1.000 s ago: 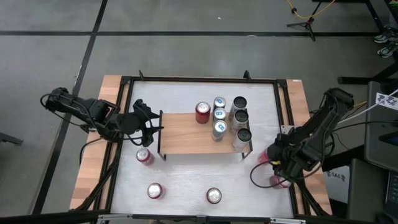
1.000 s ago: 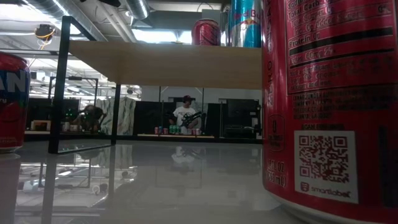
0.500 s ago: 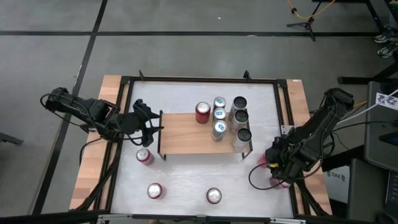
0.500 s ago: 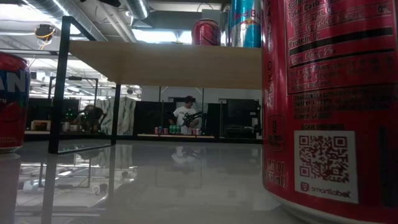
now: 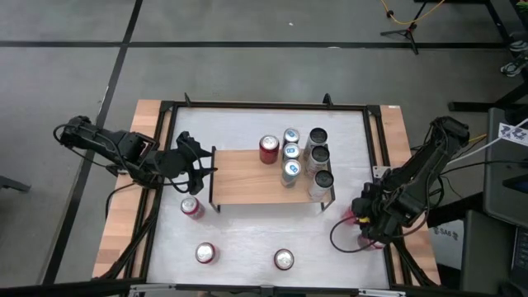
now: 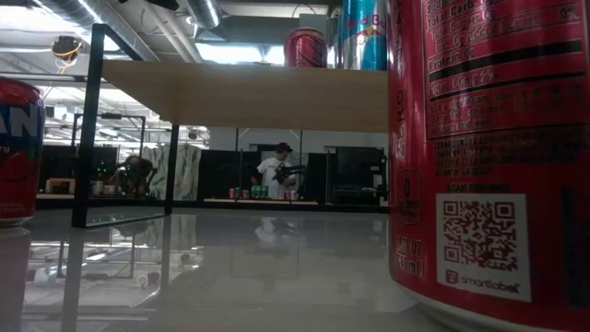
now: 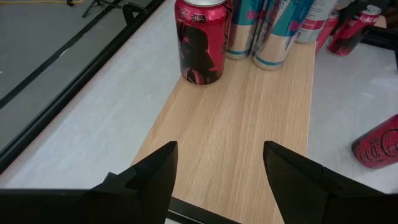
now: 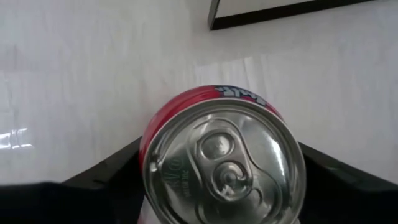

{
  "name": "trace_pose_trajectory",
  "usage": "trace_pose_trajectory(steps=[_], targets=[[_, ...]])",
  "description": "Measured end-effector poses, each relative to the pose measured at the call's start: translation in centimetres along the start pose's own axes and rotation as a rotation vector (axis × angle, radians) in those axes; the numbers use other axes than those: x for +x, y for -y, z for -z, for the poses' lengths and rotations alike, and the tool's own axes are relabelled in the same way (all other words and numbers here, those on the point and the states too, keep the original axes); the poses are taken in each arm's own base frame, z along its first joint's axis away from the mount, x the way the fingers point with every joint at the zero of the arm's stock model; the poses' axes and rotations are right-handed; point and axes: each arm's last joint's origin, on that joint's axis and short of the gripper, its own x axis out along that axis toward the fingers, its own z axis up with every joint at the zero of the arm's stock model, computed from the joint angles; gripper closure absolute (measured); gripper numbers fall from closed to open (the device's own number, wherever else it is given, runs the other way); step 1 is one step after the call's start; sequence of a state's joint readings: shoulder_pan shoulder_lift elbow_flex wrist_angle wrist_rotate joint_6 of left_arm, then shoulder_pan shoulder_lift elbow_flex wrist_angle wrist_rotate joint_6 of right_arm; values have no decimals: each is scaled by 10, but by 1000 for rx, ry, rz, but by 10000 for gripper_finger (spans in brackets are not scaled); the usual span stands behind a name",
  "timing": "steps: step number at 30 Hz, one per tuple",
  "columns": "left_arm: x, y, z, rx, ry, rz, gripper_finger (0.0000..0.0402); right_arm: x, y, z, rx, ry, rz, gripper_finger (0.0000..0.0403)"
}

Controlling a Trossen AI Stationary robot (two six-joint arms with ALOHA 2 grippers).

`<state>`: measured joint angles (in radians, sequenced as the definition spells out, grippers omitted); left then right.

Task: Place canned beverage on shelf
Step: Put the top right red soda can on the shelf

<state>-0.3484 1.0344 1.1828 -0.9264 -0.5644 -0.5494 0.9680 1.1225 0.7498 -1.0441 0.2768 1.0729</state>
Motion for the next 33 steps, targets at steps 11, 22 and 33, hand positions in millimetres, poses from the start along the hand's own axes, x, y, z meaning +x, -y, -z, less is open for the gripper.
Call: trace_pose_trajectory(steps=[11,22,33], targets=[[0,0,0,0,0,0,172,0,-12,-6,38,65,-117,98],[0,0,0,0,0,1,172,8,-29,-15,71,153,-172,100],[0,0,0,-1,1,1,172,17,-56,-39,134,198,-245,99]])
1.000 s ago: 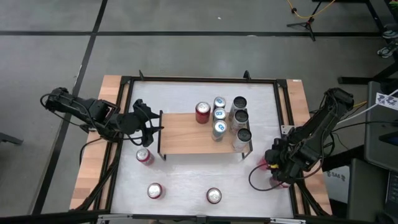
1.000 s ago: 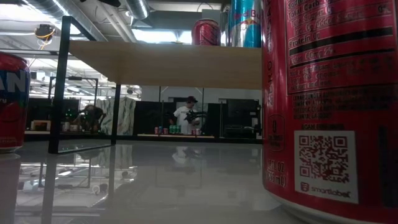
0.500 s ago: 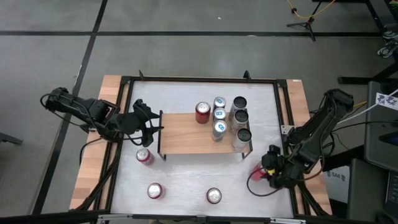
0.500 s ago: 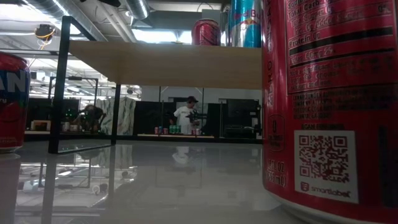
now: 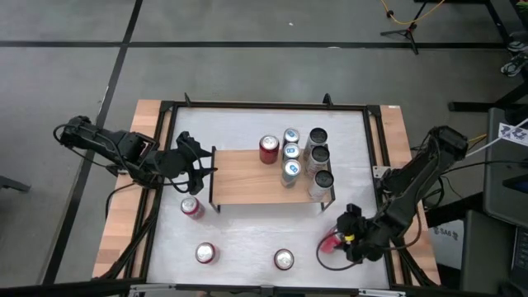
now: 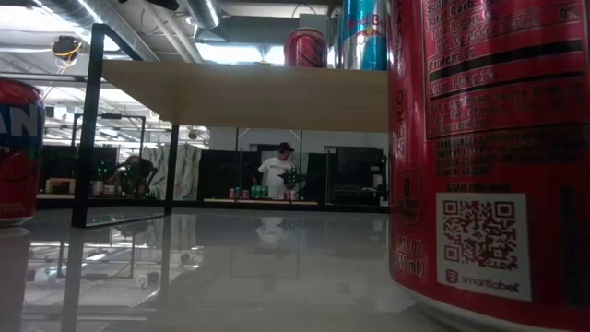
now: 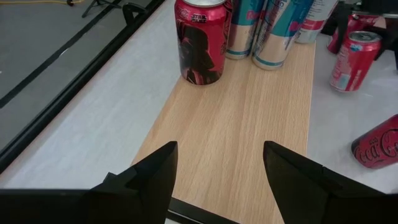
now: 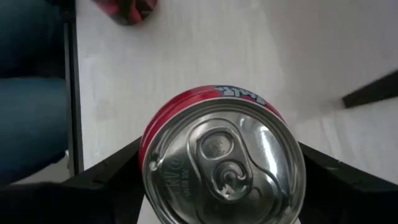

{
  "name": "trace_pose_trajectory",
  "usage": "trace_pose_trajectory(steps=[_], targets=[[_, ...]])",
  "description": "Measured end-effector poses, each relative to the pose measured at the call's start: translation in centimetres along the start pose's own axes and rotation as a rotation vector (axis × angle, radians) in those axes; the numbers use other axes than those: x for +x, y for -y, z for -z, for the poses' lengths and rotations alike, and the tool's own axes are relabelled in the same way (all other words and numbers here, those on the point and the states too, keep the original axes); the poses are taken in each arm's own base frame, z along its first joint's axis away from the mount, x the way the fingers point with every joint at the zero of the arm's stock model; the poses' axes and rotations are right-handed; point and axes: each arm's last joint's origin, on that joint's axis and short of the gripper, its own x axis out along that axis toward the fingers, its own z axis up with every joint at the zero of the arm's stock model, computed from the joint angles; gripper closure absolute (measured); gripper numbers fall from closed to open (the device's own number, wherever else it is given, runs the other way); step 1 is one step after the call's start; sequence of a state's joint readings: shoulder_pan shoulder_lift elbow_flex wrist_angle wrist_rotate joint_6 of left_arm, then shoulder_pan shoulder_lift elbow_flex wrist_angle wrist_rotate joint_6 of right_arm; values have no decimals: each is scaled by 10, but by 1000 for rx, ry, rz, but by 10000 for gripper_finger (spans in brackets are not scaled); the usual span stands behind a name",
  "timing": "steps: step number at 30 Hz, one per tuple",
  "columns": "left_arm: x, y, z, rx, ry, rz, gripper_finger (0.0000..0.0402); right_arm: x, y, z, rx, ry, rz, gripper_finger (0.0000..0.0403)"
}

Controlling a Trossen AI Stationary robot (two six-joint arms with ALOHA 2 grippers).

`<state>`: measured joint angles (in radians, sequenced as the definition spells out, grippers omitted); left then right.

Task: Place canned beverage on shelf
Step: Put the top right red soda can on the shelf

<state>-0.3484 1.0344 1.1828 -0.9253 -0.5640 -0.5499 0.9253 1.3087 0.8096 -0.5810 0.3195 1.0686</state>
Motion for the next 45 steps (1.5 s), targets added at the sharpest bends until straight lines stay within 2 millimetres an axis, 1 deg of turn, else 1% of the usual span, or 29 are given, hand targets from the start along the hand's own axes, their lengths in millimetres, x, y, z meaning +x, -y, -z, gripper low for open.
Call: trace_pose_trajectory(steps=[12,20,24,29,36,41,45], targets=[[0,0,0,0,0,0,172,15,-32,-50,73,-5,-16,98],[0,0,0,0,0,0,172,21,-53,-77,75,-52,93,98],[0,0,0,0,0,0,172,22,-64,-91,81,-38,129,97],[0,0,0,1,0,0,172,26,-67,-111,116,-9,163,97],[0,0,0,2,0,0,172,34,-56,-136,187,18,187,97],[0,0,0,2,0,0,172,36,-45,-148,228,35,199,97],[0,0,0,3,0,0,173,37,-46,-154,221,72,173,97]])
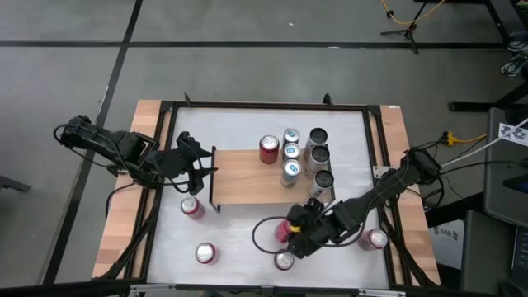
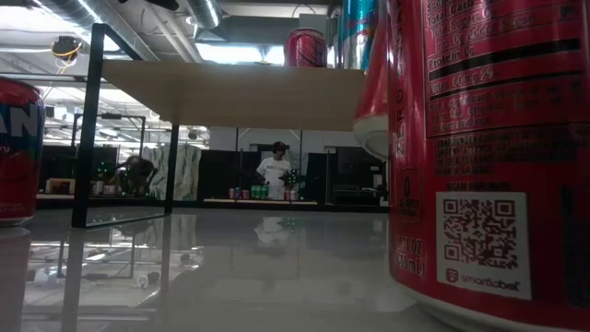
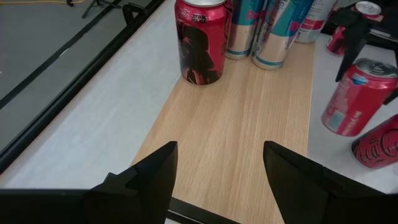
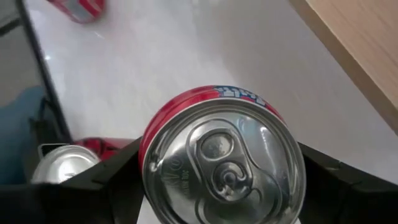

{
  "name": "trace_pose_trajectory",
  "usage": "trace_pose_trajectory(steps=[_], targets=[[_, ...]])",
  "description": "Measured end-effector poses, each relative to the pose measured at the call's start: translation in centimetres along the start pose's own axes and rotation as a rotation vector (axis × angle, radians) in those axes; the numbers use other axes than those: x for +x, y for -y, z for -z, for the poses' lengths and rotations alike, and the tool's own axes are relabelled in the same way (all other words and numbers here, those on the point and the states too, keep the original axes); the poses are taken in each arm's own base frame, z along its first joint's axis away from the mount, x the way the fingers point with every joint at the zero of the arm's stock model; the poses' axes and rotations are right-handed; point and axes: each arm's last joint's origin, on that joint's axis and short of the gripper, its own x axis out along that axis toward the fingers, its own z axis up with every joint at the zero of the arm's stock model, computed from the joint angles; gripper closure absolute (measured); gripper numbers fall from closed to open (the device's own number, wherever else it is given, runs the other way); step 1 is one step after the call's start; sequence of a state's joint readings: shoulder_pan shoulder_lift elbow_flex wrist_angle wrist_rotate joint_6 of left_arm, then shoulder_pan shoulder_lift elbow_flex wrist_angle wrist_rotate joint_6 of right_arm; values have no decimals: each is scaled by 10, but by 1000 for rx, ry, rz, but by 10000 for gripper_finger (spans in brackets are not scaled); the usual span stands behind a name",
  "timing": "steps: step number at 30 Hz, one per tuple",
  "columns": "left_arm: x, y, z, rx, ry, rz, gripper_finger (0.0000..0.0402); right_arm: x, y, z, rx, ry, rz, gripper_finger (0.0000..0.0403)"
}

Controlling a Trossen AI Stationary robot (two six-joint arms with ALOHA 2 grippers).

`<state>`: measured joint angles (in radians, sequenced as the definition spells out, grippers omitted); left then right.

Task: Place canned beverage on shelf
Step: Put the top right red soda can on the shelf

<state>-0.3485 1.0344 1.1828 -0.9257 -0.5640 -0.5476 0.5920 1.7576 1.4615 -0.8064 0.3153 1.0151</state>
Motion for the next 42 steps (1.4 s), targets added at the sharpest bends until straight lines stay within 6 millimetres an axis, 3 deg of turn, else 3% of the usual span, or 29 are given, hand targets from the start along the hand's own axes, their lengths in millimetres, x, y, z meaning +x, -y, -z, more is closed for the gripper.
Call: trace_pose_trajectory(steps=[10,23,42], targets=[[0,0,0,0,0,0,172,2,-1,0,-36,47,33,97],[0,0,0,0,0,-1,172,37,-4,13,-88,-55,86,97],[0,0,0,1,0,-1,172,38,-5,14,-86,-90,64,97]])
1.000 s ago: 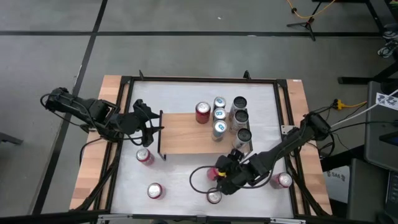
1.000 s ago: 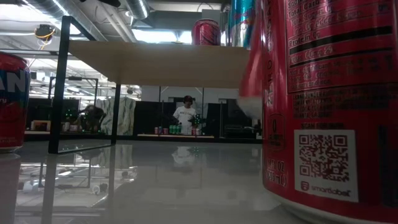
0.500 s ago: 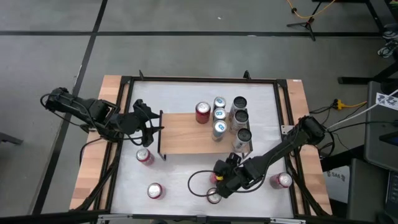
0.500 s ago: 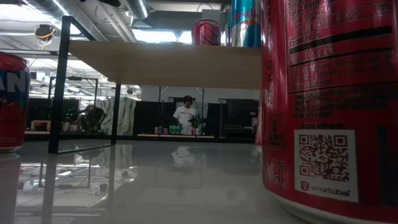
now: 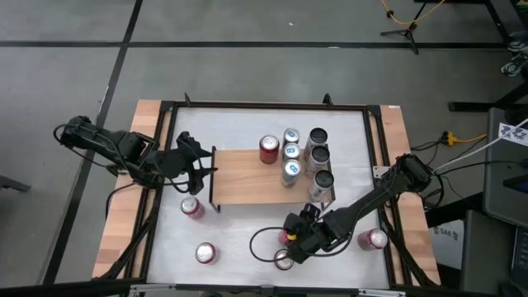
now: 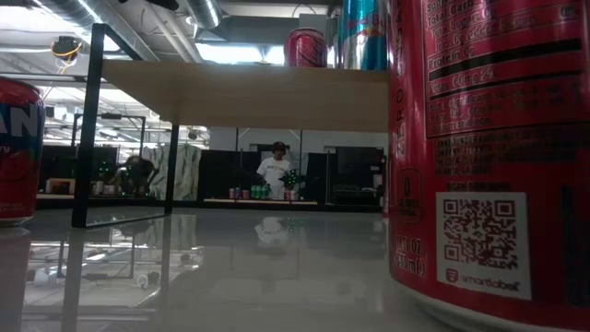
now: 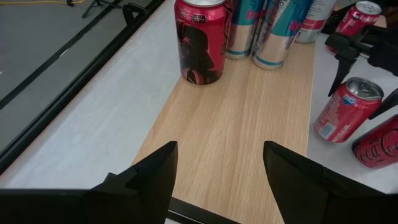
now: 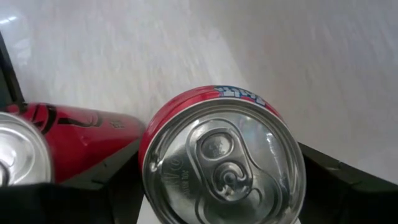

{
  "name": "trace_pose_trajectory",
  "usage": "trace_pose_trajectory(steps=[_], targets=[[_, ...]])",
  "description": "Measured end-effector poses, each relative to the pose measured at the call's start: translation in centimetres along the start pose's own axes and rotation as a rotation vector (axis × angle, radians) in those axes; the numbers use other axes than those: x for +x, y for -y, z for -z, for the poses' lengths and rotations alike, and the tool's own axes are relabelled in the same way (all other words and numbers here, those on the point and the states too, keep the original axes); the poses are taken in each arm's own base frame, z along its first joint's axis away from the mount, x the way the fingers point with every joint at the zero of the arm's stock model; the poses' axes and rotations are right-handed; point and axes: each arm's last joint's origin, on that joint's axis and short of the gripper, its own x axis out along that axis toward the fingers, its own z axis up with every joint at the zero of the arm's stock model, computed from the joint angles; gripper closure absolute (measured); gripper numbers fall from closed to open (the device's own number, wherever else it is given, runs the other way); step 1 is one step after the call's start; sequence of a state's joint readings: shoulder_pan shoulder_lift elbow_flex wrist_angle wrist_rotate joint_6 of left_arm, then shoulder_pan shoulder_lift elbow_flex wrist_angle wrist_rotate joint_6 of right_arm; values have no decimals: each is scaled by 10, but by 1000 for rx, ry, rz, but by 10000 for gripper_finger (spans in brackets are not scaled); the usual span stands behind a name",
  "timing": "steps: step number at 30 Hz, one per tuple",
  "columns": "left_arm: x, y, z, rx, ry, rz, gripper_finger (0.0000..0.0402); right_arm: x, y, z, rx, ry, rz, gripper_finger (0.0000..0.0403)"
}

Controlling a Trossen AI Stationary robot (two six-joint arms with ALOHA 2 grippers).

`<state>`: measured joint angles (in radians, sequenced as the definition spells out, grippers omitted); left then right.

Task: Place canned beverage on shelf
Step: Put the top right red soda can on the shelf

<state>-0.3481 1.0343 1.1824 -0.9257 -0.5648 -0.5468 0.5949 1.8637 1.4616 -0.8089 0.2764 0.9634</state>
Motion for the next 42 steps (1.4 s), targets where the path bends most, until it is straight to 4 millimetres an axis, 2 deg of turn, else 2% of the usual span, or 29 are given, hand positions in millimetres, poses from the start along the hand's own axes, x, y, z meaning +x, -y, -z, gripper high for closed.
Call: trace_pose_trajectory(steps=[25,28,35,42], targets=[[0,0,0,0,1,-2,172,0,0,0,-4,-1,0,97],[0,0,0,1,1,-2,172,0,0,0,-4,-1,0,83],[0,0,0,0,2,-3,172,0,0,0,-1,4,-1,11],[0,0,0,0,2,-3,172,0,0,0,-1,0,-1,26]])
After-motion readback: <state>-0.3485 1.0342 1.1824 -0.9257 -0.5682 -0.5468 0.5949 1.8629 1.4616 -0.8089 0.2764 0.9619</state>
